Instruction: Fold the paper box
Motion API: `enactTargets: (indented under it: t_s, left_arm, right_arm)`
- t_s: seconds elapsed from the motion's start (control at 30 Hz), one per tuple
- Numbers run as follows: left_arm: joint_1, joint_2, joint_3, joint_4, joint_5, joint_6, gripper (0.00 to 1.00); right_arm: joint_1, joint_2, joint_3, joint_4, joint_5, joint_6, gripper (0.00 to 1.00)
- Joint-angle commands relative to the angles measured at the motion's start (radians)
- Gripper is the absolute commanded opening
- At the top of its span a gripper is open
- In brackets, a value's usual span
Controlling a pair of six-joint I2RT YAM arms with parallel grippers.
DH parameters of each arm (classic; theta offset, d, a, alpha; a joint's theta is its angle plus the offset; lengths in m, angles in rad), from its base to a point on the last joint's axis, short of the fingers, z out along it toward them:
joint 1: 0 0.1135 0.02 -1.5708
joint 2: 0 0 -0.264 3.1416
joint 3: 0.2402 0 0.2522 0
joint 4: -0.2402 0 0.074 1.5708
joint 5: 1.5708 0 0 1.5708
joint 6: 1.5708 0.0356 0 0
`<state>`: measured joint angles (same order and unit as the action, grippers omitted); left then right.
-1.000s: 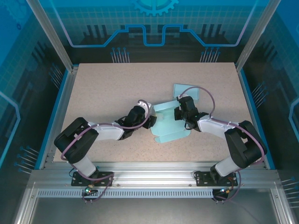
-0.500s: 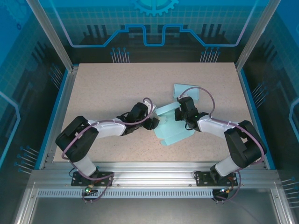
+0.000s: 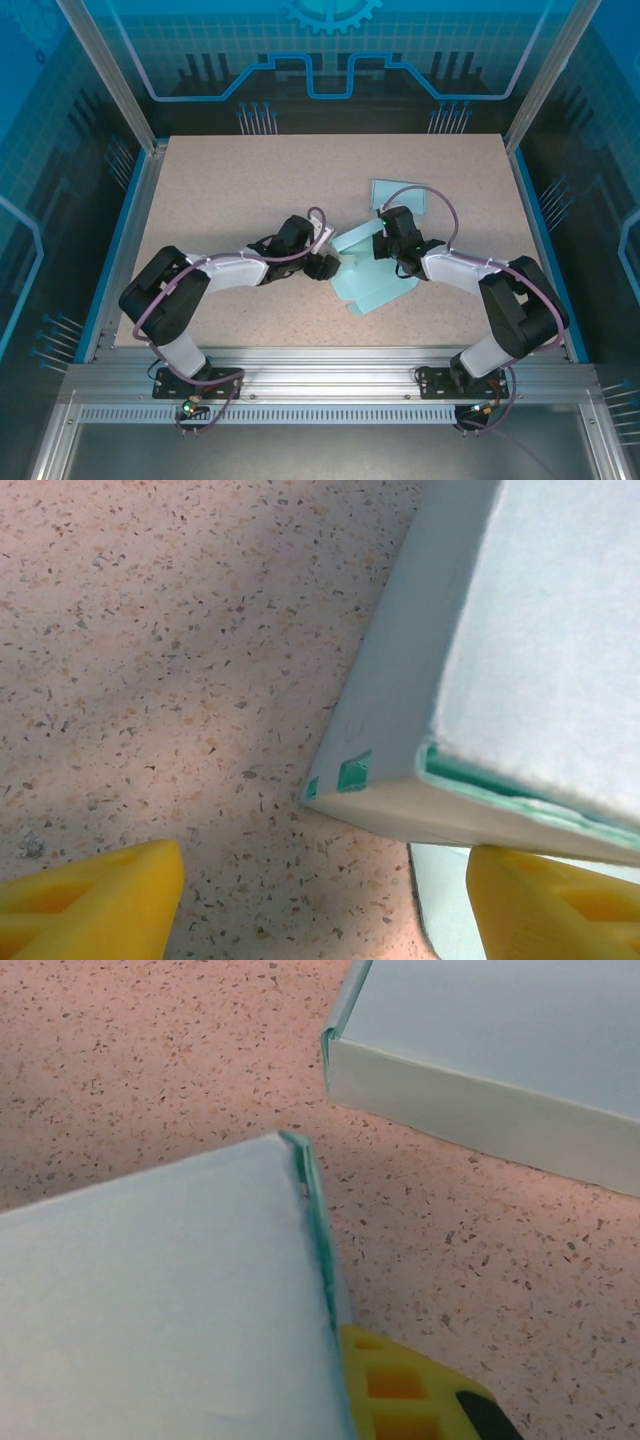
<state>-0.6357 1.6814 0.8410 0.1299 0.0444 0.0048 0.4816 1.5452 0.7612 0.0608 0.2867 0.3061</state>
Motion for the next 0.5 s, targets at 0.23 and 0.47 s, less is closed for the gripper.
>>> enactTargets:
  t_s: [0.23, 0.47]
  left_arm:
    - [0.006, -0.017, 0.053, -0.103, 0.074, 0.082, 0.84]
    - [0.026, -0.025, 0.066, -0.155, 0.068, 0.106, 0.84]
  right_arm:
    - [0.018, 0.011, 0.042, 0.027, -0.077, 0.016, 0.00]
    - [0.018, 0.015, 0.046, 0.022, -0.074, 0.015, 0.00]
